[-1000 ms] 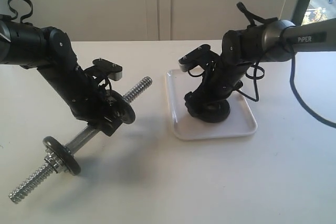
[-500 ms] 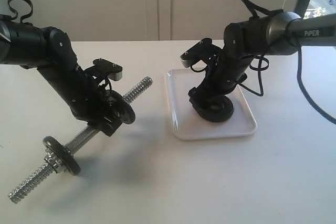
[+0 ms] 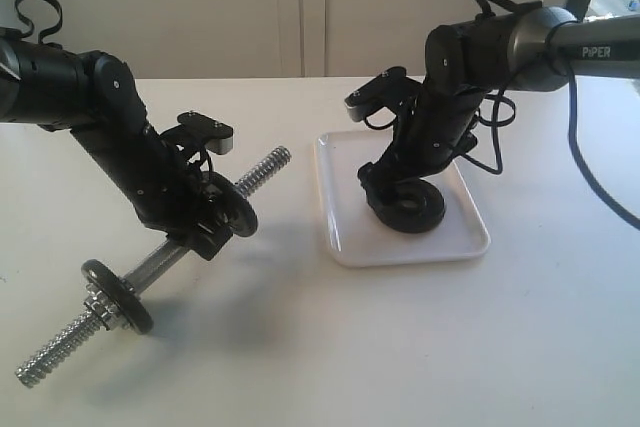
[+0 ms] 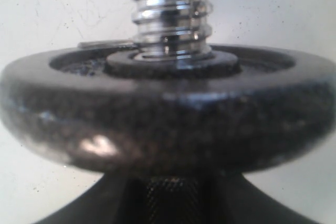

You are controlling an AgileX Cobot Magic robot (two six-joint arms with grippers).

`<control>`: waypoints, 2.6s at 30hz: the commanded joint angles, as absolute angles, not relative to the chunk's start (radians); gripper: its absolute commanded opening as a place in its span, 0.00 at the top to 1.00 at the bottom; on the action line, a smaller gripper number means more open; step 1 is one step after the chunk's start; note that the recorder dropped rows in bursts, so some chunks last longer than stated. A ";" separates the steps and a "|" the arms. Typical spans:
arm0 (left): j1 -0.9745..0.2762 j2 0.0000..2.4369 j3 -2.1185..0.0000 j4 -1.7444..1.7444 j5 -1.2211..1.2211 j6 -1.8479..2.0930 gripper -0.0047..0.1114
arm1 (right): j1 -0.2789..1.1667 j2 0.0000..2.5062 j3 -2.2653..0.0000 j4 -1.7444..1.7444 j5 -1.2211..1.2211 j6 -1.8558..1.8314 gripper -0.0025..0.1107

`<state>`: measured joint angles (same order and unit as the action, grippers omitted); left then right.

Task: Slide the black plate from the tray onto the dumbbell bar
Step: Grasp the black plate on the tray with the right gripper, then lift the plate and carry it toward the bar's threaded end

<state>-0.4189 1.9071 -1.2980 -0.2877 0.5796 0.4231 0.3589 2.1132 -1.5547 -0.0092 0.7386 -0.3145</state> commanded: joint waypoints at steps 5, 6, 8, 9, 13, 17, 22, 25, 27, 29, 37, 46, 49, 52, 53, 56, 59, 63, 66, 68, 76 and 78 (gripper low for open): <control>-0.422 1.854 -1.316 -0.332 0.573 0.426 0.96 | 0.357 2.149 -1.559 -0.017 0.744 -0.310 0.07; -0.422 1.854 -1.316 -0.332 0.573 0.426 0.96 | 0.357 2.157 -1.560 -0.017 0.744 -0.310 0.07; -0.422 1.854 -1.316 -0.332 0.573 0.426 0.96 | 0.357 2.170 -1.566 -0.017 0.759 -0.310 0.07; -0.422 1.854 -1.316 -0.332 0.573 0.426 0.96 | 0.357 2.174 -1.570 -0.017 0.765 -0.310 0.07; -0.422 1.854 -1.316 -0.332 0.573 0.426 0.96 | 0.357 2.195 -1.583 -0.017 0.783 -0.310 0.07; -0.422 1.854 -1.316 -0.332 0.573 0.426 0.96 | 0.357 2.218 -1.584 -0.017 0.799 -0.321 0.12; -0.422 1.854 -1.316 -0.332 0.573 0.426 0.96 | 0.357 2.251 -1.588 -0.017 0.845 -0.329 0.13; -0.422 1.854 -1.316 -0.332 0.573 0.426 0.96 | 0.357 2.274 -1.605 -0.017 0.896 -0.337 0.13; -0.422 1.854 -1.316 -0.332 0.573 0.426 0.96 | 0.357 2.282 -1.608 -0.017 0.925 -0.345 0.13; -0.422 1.854 -1.316 -0.332 0.571 0.426 0.96 | 0.357 2.291 -1.608 -0.017 0.949 -0.358 0.13; -0.422 1.854 -1.316 -0.332 0.573 0.426 0.96 | 0.357 2.295 -1.592 -0.017 0.961 -0.363 0.13; -0.422 1.854 -1.316 -0.334 0.573 0.426 0.96 | 0.357 2.295 -1.592 -0.022 0.867 -0.308 0.13; -0.422 1.854 -1.316 -0.334 0.575 0.426 0.96 | 0.357 2.295 -1.592 -0.022 0.867 -0.308 0.13; -0.422 1.854 -1.316 -0.334 0.575 0.426 0.96 | 0.357 2.295 -1.592 -0.022 0.845 -0.281 0.13; -0.422 1.854 -1.316 -0.334 0.575 0.426 0.96 | 0.357 2.295 -1.592 -0.022 0.837 -0.269 0.13; -0.422 1.854 -1.316 -0.334 0.575 0.426 0.96 | 0.357 2.295 -1.592 -0.024 0.860 -0.264 0.13; -0.422 1.854 -1.316 -0.334 0.575 0.426 0.96 | 0.357 2.295 -1.592 -0.035 0.896 -0.264 0.13; -0.422 1.854 -1.316 -0.334 0.575 0.426 0.96 | 0.357 2.295 -1.592 -0.036 0.911 -0.257 0.43; -0.422 1.854 -1.316 -0.334 0.579 0.426 0.96 | 0.357 2.290 -1.598 -0.034 0.804 -0.230 0.85; -0.422 1.854 -1.316 -0.334 0.581 0.435 0.96 | 0.357 2.275 -1.598 -0.034 0.783 -0.211 0.97; -0.422 1.854 -1.316 -0.335 0.594 0.469 0.96 | 0.342 2.170 -1.598 0.151 0.756 -0.344 0.98; -0.422 1.854 -1.316 -0.336 0.598 0.484 0.96 | 0.315 2.148 -1.598 0.338 0.779 -0.478 0.98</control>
<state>-0.4189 1.9071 -1.2980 -0.2916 0.5906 0.4549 0.3447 2.1947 -1.5987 0.1500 0.7672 -0.3330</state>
